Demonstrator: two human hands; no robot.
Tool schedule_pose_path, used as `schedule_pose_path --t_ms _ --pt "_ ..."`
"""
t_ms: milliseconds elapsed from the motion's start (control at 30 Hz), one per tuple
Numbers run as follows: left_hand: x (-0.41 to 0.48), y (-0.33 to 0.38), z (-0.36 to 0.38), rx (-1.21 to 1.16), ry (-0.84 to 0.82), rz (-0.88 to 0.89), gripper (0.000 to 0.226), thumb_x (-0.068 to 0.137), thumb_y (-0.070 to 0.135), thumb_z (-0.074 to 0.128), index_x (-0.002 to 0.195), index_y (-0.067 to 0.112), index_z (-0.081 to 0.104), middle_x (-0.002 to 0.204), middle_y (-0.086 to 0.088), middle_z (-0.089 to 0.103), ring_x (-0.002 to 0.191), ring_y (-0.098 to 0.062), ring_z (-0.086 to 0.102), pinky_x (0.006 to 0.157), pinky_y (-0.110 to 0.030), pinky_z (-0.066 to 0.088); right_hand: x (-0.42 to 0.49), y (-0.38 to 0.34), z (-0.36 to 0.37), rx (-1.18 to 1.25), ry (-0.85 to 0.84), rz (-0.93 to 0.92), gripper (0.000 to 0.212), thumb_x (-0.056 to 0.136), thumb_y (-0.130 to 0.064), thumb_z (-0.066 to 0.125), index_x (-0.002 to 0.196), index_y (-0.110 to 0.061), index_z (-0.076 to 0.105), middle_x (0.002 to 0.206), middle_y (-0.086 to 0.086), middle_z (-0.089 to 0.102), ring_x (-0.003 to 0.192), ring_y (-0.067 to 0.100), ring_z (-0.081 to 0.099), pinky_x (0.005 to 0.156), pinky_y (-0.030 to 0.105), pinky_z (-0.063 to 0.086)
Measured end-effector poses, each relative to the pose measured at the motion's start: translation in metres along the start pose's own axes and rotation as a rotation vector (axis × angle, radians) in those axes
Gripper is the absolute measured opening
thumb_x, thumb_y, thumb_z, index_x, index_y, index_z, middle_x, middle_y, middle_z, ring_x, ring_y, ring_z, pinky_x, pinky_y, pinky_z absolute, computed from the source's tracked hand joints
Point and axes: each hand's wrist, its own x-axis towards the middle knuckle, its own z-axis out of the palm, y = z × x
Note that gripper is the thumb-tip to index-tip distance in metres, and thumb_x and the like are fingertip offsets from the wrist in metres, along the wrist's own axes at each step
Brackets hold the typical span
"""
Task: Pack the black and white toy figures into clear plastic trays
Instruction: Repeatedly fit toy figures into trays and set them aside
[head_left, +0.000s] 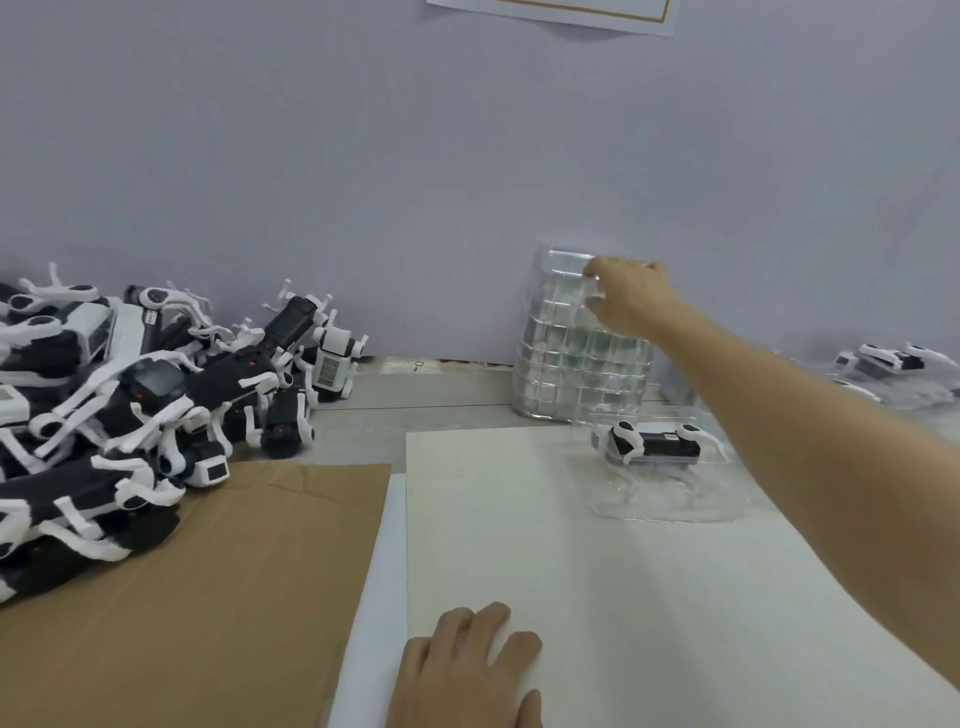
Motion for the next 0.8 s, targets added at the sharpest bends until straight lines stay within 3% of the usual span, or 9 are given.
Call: schedule_pose_path --t_ms 100,333,400,467,533,600,633,733,800 --pt "0.001 -0.002 0.002 0.013 0.009 0.012 0.052 0.016 0.058 0.081 0.064 0.04 0.07 0.082 0.016 0.072 0.083 -0.008 0.04 0.055 -0.015 0.047 0.01 0.001 -0.006 0.084 0.108 0.034 0.028 0.098 -0.017 0.055 0.126 -0.017 0.06 0.126 0.009 0.064 0.118 0.03 0.057 0.1 0.04 0.03" --pt "-0.004 0.002 0.004 -0.034 -0.008 -0.013 0.047 0.024 0.053 0.08 0.068 0.04 0.07 0.087 0.017 0.071 0.087 -0.007 0.042 0.065 -0.02 0.031 -0.017 -0.013 -0.042 0.228 0.377 0.009 0.033 0.098 -0.015 0.056 0.131 -0.014 0.06 0.126 0.009 0.063 0.117 0.032 0.057 0.105 0.043 0.03" --pt "-0.005 0.002 -0.001 -0.088 -0.018 -0.019 0.037 0.036 0.054 0.073 0.07 0.041 0.071 0.088 0.02 0.069 0.088 -0.004 0.043 0.061 -0.016 0.041 -0.04 -0.022 -0.05 0.281 0.386 -0.048 0.034 0.098 -0.015 0.057 0.132 -0.014 0.061 0.123 0.009 0.064 0.112 0.032 0.059 0.104 0.045 0.035" --pt "-0.005 0.003 -0.009 -0.126 -0.037 -0.037 0.026 0.053 0.054 0.062 0.075 0.043 0.071 0.091 0.025 0.067 0.089 0.002 0.051 0.057 -0.01 0.04 -0.068 -0.035 -0.057 0.353 0.381 -0.078 0.033 0.098 -0.017 0.058 0.131 -0.016 0.062 0.115 0.008 0.065 0.104 0.03 0.061 0.095 0.043 0.044" --pt "-0.004 0.005 -0.019 -0.143 -0.05 -0.092 0.019 0.079 0.046 0.058 0.096 0.049 0.066 0.106 0.038 0.054 0.1 0.01 0.052 0.071 -0.008 0.033 -0.101 -0.053 -0.063 0.473 0.374 -0.054 0.031 0.096 -0.02 0.06 0.126 -0.021 0.065 0.107 0.003 0.066 0.093 0.023 0.063 0.086 0.04 0.05" --pt "-0.005 0.005 -0.024 -0.379 -0.072 -0.259 0.016 0.097 0.042 0.052 0.11 0.051 0.056 0.11 0.046 0.047 0.112 0.017 0.042 0.086 -0.009 0.028 -0.146 -0.071 -0.061 0.645 0.397 -0.031 0.025 0.093 -0.021 0.064 0.117 -0.023 0.069 0.097 -0.004 0.067 0.082 0.013 0.059 0.08 0.036 0.05" --pt "-0.005 0.006 -0.028 -0.565 -0.094 -0.344 0.013 0.099 0.04 0.052 0.108 0.048 0.057 0.108 0.043 0.055 0.112 0.014 0.046 0.09 -0.01 0.032 -0.173 -0.079 -0.058 0.721 0.425 -0.026 0.023 0.092 -0.021 0.066 0.114 -0.023 0.07 0.092 -0.008 0.067 0.078 0.008 0.056 0.076 0.03 0.049" --pt "-0.002 0.01 -0.048 -1.043 0.025 -0.459 0.018 0.096 0.041 0.05 0.104 0.038 0.066 0.1 0.019 0.072 0.092 -0.006 0.066 0.077 -0.019 0.045 -0.246 -0.101 -0.039 0.958 0.442 -0.017 0.024 0.093 -0.026 0.068 0.117 -0.024 0.068 0.092 -0.016 0.066 0.081 0.006 0.058 0.07 0.013 0.043" --pt "-0.001 0.014 -0.056 -1.178 0.088 -0.431 0.026 0.089 0.048 0.05 0.104 0.037 0.069 0.099 0.007 0.075 0.083 -0.013 0.069 0.072 -0.021 0.047 -0.282 -0.114 -0.025 1.052 0.446 -0.017 0.027 0.095 -0.032 0.063 0.121 -0.027 0.064 0.093 -0.016 0.064 0.082 0.007 0.06 0.067 0.011 0.043"
